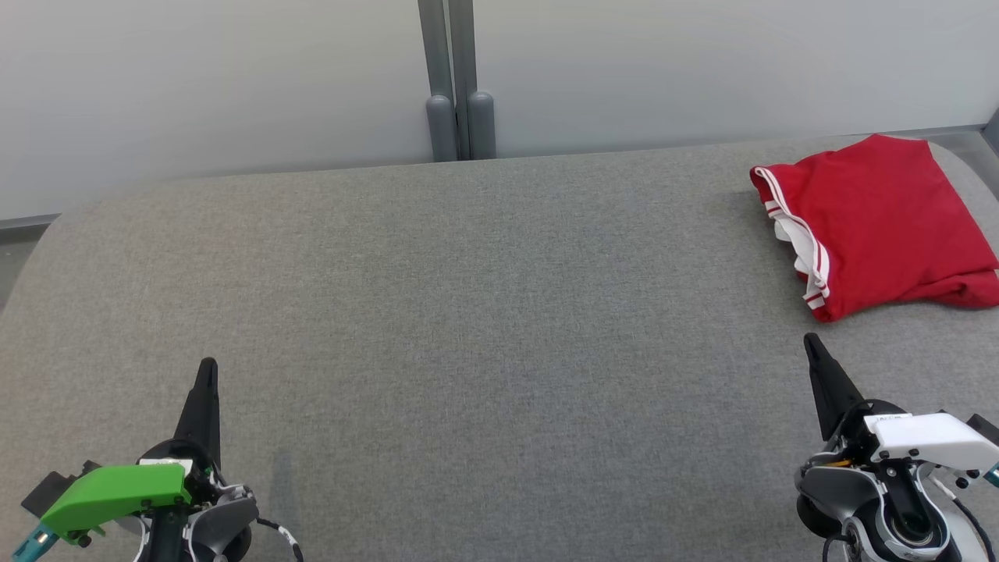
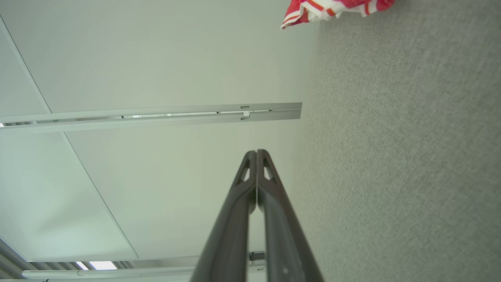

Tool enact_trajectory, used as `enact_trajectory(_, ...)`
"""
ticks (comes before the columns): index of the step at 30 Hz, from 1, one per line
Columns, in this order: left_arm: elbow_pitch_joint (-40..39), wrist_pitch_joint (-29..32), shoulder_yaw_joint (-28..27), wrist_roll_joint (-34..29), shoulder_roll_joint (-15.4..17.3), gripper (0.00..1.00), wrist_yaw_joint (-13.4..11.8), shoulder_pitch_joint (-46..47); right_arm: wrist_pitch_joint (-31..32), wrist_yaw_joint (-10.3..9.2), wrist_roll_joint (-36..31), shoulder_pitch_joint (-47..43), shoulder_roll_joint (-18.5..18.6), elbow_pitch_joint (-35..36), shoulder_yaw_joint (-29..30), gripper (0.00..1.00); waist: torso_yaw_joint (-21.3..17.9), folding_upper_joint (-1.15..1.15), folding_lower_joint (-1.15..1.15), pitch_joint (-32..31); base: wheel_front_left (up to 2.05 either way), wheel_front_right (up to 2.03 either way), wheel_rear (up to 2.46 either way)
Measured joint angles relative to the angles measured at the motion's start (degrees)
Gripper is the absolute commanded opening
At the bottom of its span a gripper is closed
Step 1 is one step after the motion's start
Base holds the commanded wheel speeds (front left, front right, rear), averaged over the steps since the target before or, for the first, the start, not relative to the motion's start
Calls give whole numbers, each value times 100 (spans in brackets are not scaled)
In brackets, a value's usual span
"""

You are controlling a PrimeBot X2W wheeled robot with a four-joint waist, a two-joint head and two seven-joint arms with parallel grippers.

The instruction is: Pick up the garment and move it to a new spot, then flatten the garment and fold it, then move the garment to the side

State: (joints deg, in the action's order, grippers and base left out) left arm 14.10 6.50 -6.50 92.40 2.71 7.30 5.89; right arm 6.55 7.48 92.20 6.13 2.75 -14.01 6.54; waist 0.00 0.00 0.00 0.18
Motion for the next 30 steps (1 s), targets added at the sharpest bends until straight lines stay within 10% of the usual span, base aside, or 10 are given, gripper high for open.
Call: enact_trajectory(30, -1, 0, -1, 1, 0, 0, 1, 1, 0, 1, 1, 1, 0, 0, -1, 0, 0, 0, 0, 0, 0, 0, 0)
